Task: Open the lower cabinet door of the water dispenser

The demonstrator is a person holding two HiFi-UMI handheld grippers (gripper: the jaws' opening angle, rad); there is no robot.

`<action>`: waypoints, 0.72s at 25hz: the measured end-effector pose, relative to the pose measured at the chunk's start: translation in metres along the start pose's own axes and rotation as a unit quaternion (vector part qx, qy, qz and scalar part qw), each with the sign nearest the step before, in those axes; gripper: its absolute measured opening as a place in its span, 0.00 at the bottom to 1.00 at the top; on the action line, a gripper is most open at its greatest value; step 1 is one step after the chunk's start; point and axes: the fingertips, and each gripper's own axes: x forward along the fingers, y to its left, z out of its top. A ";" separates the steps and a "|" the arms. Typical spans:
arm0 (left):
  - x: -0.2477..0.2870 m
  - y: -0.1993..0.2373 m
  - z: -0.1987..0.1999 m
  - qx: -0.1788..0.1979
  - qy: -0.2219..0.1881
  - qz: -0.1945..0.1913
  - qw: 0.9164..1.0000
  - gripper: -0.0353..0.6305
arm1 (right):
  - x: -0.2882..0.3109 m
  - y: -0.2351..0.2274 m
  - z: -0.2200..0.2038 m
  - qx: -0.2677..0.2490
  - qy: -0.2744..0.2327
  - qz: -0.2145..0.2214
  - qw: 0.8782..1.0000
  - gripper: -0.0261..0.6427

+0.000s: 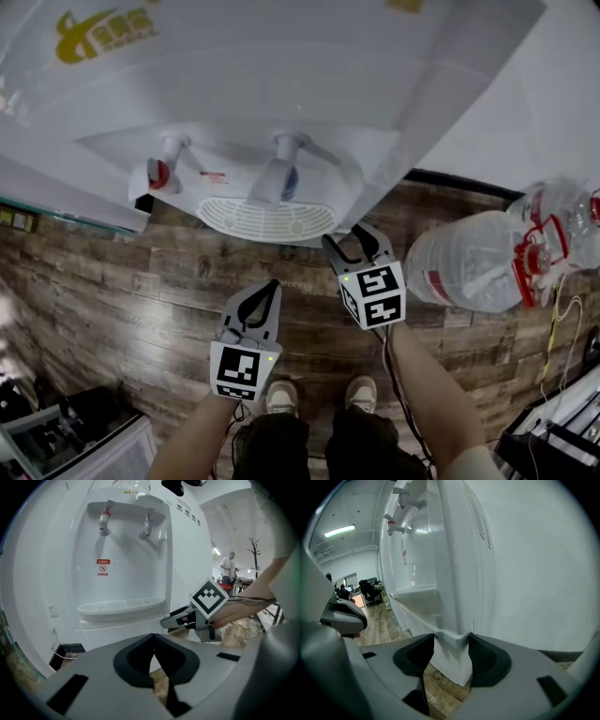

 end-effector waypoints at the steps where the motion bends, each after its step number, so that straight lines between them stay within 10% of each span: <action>1: -0.001 0.000 0.000 -0.003 0.000 0.000 1.000 0.06 | -0.001 0.002 -0.001 0.003 0.001 -0.002 1.000 0.39; 18: -0.016 0.024 -0.011 -0.031 0.026 0.019 0.999 0.06 | 0.004 0.011 0.002 -0.063 0.027 0.055 0.996 0.52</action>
